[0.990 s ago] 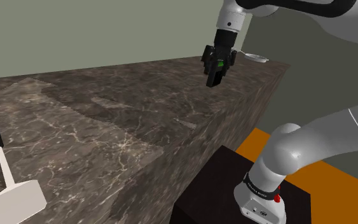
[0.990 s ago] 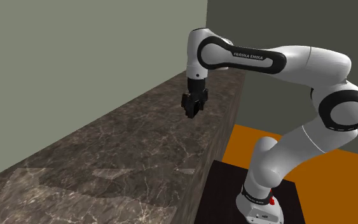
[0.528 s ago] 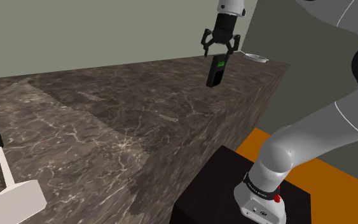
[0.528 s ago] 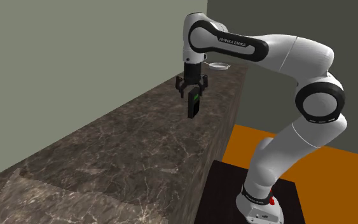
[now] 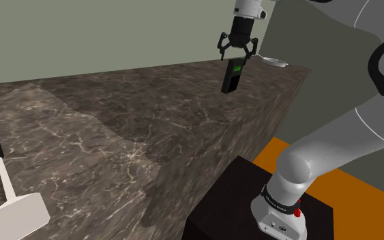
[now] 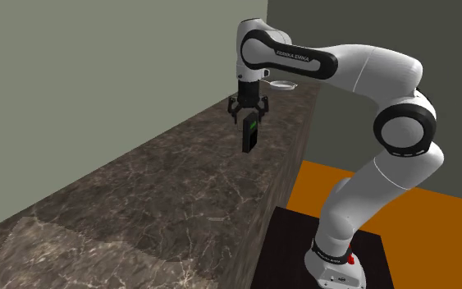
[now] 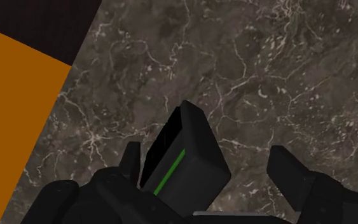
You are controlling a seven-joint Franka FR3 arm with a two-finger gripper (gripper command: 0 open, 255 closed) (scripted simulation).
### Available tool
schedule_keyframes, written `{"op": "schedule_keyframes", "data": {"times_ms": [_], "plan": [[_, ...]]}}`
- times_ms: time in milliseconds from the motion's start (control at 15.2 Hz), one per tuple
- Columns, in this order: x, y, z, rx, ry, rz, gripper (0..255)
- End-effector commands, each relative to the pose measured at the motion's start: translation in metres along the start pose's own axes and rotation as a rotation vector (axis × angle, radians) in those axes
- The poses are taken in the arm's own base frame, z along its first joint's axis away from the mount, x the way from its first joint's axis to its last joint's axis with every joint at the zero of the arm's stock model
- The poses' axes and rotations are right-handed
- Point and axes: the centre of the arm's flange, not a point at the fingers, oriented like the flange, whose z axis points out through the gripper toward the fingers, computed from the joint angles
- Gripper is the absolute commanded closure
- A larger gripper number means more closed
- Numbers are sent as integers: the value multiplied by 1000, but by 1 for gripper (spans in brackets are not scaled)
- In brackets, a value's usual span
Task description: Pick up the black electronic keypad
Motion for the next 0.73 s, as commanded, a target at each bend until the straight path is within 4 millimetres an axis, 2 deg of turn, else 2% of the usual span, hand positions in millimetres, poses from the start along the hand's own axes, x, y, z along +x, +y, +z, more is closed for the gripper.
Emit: {"op": "schedule_keyframes", "data": {"times_ms": [0, 198, 264, 660], "plan": [[0, 0, 10, 0, 0, 1, 0], [0, 0, 13, 0, 0, 1, 0], [0, -1, 13, 0, 0, 1, 255], [0, -1, 13, 0, 0, 1, 255]]}}
